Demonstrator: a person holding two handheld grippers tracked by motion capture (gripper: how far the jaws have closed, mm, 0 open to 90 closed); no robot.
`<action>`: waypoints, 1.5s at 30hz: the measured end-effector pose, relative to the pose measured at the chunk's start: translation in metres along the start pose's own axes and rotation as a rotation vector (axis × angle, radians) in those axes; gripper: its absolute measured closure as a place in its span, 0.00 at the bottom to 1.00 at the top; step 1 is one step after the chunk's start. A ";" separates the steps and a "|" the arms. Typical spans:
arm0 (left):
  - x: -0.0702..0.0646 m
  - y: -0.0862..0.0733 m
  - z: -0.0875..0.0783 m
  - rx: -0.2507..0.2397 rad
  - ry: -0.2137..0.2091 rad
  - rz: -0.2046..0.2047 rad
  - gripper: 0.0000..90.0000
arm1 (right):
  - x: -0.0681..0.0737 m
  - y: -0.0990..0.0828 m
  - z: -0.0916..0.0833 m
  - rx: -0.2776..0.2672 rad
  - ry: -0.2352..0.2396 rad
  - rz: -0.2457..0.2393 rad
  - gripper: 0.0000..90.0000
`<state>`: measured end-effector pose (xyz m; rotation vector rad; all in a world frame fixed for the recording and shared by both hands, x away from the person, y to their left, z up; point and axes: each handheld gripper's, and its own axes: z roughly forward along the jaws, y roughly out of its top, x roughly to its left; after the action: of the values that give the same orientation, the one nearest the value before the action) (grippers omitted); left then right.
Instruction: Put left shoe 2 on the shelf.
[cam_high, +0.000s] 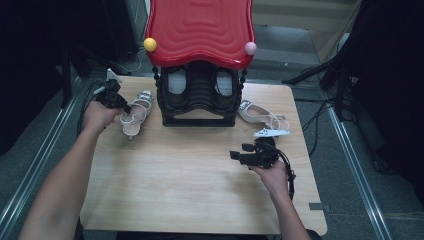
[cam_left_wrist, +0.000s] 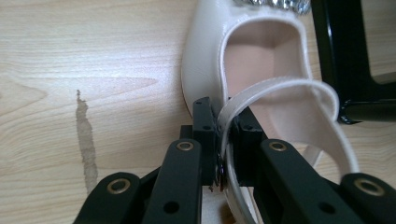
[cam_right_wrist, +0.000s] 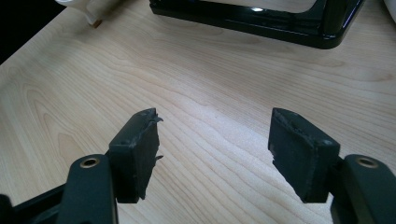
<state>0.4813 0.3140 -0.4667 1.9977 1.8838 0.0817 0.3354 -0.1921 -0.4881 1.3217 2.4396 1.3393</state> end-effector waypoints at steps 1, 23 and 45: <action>0.001 0.000 -0.003 0.002 -0.010 0.005 0.93 | 0.000 0.000 0.000 -0.001 0.000 0.000 0.38; 0.007 0.015 -0.084 -0.105 -0.064 -0.025 0.93 | 0.000 0.000 0.000 -0.002 0.007 0.001 0.38; -0.039 0.054 -0.187 -0.224 -0.088 0.008 0.93 | 0.002 0.001 0.001 0.004 0.016 -0.005 0.38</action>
<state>0.4717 0.3204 -0.2685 1.8285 1.7302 0.1948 0.3353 -0.1904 -0.4874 1.3101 2.4548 1.3500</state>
